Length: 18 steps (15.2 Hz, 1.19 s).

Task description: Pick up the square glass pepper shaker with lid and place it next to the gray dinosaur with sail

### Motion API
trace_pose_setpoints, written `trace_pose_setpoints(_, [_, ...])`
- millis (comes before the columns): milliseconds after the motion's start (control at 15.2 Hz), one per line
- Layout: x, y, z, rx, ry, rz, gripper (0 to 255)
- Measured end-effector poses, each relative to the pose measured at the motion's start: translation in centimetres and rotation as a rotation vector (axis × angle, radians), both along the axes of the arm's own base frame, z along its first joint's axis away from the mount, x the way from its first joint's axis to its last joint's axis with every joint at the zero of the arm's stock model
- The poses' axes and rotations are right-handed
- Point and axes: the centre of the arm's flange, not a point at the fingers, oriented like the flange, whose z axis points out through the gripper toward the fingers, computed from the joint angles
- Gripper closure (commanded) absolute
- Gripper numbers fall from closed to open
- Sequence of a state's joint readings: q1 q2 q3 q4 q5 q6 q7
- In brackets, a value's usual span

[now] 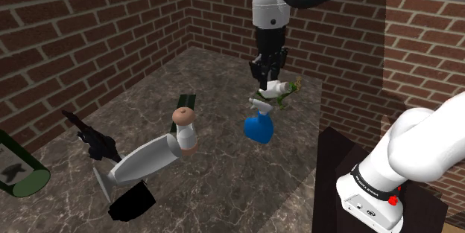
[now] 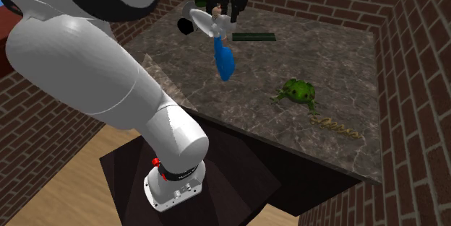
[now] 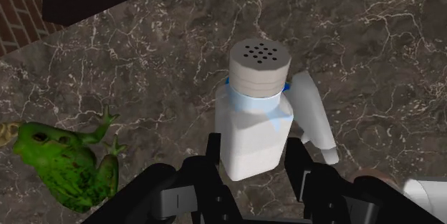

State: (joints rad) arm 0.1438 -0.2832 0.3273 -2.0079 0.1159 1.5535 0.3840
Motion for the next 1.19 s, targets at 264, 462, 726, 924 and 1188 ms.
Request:
trace_pose_setpoints(264, [0.5, 5.3, 0.0, 0.0, 0.0, 0.0, 255])
trace_pose_setpoints(462, [0.3, 9.6, -0.3, 0.0, 0.0, 0.001, 255])
trace_pose_setpoints(726, [1.0, 14.5, 0.2, 0.0, 0.0, 0.001, 255])
trace_pose_setpoints(924, [1.3, 18.2, 0.1, 0.0, 0.0, 0.002, 255])
trace_pose_setpoints(1188, [1.3, 23.8, 0.1, 0.001, 0.0, 0.002, 255])
